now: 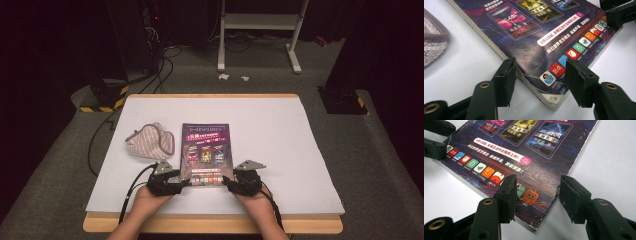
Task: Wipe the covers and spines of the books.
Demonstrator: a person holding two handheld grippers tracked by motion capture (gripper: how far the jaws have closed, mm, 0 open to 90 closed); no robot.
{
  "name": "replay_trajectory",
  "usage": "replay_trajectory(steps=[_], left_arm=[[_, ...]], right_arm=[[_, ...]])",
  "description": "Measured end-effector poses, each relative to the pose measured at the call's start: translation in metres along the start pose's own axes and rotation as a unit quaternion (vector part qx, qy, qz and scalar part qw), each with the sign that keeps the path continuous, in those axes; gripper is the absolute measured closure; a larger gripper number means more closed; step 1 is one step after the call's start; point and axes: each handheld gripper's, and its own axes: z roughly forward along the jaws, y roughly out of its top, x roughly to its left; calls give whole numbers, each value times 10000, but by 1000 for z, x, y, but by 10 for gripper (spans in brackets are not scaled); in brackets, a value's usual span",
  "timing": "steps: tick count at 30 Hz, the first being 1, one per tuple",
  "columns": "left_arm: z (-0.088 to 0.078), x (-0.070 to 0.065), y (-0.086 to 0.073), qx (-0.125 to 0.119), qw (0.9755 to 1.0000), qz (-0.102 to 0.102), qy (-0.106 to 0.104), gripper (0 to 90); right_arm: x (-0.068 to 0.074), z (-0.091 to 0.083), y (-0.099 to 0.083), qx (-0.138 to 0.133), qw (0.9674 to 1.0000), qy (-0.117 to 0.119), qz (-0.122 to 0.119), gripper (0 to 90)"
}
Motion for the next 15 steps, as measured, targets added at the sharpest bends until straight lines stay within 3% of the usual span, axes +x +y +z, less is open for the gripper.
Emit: replay_trajectory(steps=[7, 15], left_arm=[[-1, 5, -1, 9, 10000, -52, -72, 432], [-4, 9, -2, -23, 9999, -104, -89, 433]], right_arm=[[5, -1, -1, 2, 9999, -50, -97, 497], [4, -1, -1, -16, 9998, 130, -119, 520]])
